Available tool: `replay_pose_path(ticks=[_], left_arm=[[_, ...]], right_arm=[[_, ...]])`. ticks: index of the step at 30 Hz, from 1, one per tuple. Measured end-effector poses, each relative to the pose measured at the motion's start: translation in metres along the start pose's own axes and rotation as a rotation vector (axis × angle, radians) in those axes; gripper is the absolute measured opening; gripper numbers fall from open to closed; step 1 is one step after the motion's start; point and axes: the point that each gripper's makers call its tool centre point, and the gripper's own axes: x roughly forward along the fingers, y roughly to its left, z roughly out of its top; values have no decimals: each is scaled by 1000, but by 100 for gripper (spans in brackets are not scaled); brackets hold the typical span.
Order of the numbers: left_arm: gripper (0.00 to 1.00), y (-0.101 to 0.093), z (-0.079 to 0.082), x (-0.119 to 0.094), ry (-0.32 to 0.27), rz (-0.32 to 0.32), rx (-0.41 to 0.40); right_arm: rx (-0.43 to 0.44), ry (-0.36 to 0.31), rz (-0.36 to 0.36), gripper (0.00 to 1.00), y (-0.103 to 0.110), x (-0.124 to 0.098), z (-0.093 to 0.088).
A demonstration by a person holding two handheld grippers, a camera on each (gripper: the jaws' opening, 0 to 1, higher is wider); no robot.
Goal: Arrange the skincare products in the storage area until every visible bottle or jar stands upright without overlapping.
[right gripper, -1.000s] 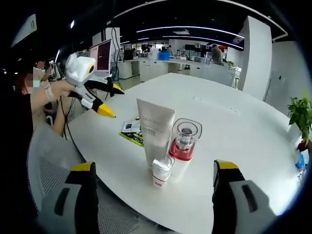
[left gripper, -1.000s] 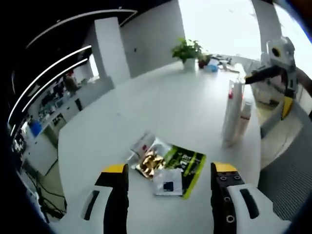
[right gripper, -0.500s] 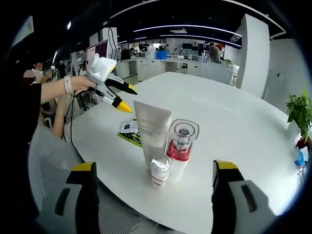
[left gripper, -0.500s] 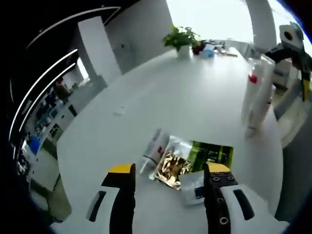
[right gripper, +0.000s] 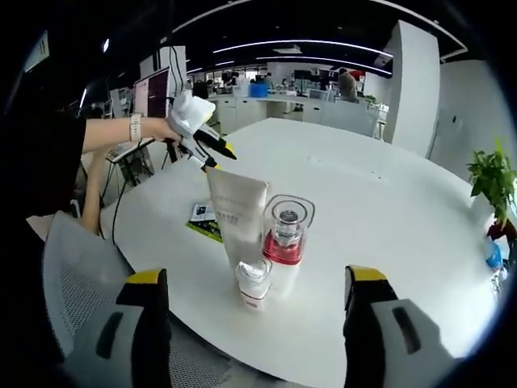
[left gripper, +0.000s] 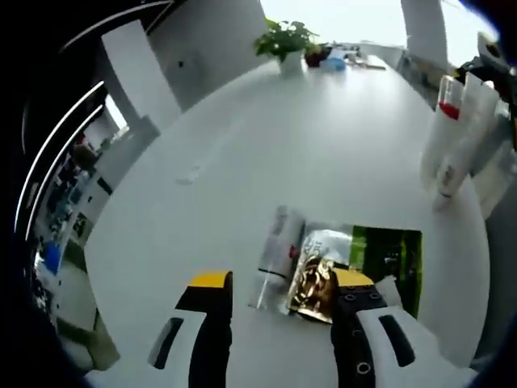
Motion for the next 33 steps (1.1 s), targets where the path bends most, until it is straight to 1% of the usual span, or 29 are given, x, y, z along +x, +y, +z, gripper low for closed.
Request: replay_pose_path(ticks=[2,4,8,10,15,20,24,27,31,33], left_arm=[[45,1,-3,6,20,-14,7],[44,2,-5,12,33,-25,11],[43,6,-9,22,62,-41,24],[41,6,-13,27,76,-58,17],[38,8,-21,35,101,-70,8],[34,9,-24,40,116,-81,3],[28,7,-25,43,121,-104,-3],[24,4,-22,47,106,-122,-24],[22,2,-24,52,117,-141,-13],[22,2,-23,52,108,-148,-21]], right_arm=[[5,-9,-8,84,-2,-2,1],[20,-10,-12,83,-4,-3,0],[27,-10,-10,76,-4,-4,-2],[33,-4,-12,76,-5,-4,-4],[43,7,2,69,-3,-3,-8],[49,17,20,64,-1,-1,-11],[53,17,28,62,0,0,-11],[62,4,29,62,0,1,-9],[66,19,21,60,-2,1,-12],[72,13,18,60,-3,0,-12]])
